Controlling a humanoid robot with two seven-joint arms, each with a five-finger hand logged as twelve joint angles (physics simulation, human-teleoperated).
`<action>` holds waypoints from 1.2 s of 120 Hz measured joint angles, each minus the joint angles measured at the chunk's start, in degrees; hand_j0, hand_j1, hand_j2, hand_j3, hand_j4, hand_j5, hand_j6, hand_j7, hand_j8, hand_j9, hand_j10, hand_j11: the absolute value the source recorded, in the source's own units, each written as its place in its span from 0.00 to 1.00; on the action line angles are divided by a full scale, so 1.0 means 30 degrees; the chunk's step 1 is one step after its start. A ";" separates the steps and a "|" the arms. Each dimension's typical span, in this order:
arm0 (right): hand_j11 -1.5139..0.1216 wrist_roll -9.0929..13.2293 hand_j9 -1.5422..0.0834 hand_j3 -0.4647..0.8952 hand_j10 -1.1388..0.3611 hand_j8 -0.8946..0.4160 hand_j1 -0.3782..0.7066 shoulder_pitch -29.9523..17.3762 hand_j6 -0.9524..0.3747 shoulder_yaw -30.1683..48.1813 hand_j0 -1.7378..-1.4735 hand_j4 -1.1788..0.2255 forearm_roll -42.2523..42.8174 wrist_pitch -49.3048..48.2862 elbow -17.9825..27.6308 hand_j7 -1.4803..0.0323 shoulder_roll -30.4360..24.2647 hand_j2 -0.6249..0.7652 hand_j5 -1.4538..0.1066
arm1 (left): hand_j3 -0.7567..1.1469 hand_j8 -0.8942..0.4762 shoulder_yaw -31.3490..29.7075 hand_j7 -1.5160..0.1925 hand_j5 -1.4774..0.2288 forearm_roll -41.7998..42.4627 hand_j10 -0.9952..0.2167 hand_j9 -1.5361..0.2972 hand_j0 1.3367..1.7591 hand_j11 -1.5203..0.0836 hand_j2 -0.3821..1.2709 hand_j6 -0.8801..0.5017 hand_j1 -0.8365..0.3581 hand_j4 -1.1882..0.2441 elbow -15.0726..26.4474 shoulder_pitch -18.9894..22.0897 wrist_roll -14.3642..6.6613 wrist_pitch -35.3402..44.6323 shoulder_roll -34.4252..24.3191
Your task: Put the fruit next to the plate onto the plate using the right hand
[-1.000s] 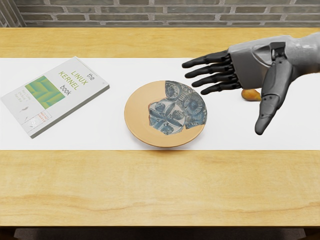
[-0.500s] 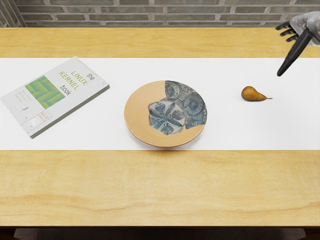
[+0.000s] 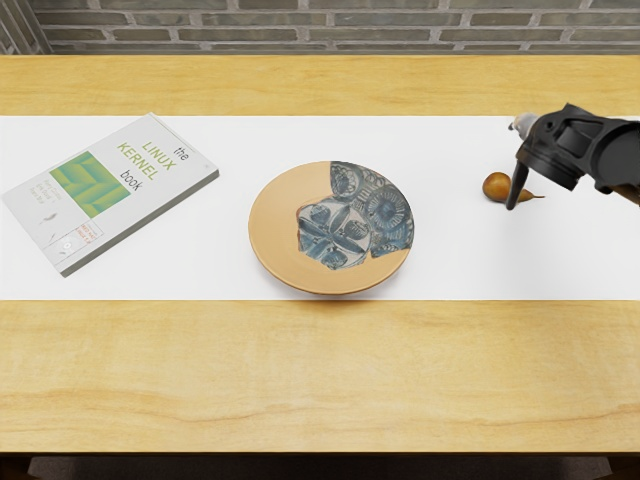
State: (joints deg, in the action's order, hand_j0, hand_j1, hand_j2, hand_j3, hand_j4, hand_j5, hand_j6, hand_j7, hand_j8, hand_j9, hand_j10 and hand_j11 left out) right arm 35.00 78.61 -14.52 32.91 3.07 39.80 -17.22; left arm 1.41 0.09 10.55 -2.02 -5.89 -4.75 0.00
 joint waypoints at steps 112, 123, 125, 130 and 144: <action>0.74 0.0000 0.76 0.34 0.60 0.50 0.28 -0.1889 0.54 0.0031 0.30 0.67 -0.0105 0.0471 -0.4190 0.78 0.3130 0.42 0.74 | 0.40 0.65 0.0002 0.89 0.87 0.0000 0.82 0.84 0.76 0.95 0.23 0.64 0.99 0.83 0.0000 0.0000 0.0000 0.0000 0.0000; 0.73 0.0000 0.75 0.34 0.59 0.49 0.30 -0.1851 0.53 0.0019 0.30 0.66 -0.0108 0.0471 -0.4204 0.76 0.3249 0.41 0.72 | 0.40 0.65 0.0002 0.89 0.87 0.0000 0.82 0.84 0.76 0.95 0.23 0.64 0.99 0.83 0.0000 0.0000 0.0000 0.0000 0.0000; 0.72 0.0000 0.74 0.34 0.59 0.48 0.31 -0.1843 0.52 0.0018 0.30 0.65 -0.0107 0.0471 -0.4219 0.76 0.3254 0.41 0.72 | 0.40 0.65 0.0001 0.89 0.87 0.0000 0.82 0.84 0.76 0.95 0.23 0.64 0.99 0.83 0.0000 0.0000 0.0000 0.0000 0.0000; 0.71 0.0000 0.73 0.34 0.58 0.47 0.33 -0.1841 0.51 0.0015 0.30 0.64 -0.0107 0.0471 -0.4394 0.74 0.3282 0.41 0.70 | 0.40 0.65 0.0000 0.89 0.87 0.0000 0.82 0.84 0.76 0.95 0.23 0.64 0.99 0.83 0.0000 0.0000 0.0000 0.0000 0.0000; 0.68 0.0000 0.70 0.34 0.55 0.44 0.37 -0.1852 0.48 0.0011 0.30 0.61 -0.0105 0.0530 -0.4853 0.71 0.3330 0.41 0.67 | 0.40 0.65 -0.0001 0.89 0.87 0.0000 0.82 0.84 0.76 0.95 0.23 0.64 0.99 0.83 0.0000 0.0000 0.0000 0.0000 0.0000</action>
State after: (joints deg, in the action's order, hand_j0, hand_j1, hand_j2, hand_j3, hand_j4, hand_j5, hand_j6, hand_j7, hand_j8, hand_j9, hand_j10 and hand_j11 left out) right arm 35.00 73.05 -14.49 32.59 4.66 25.24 -7.23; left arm 1.41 0.09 10.55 -2.02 -5.89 -4.75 0.00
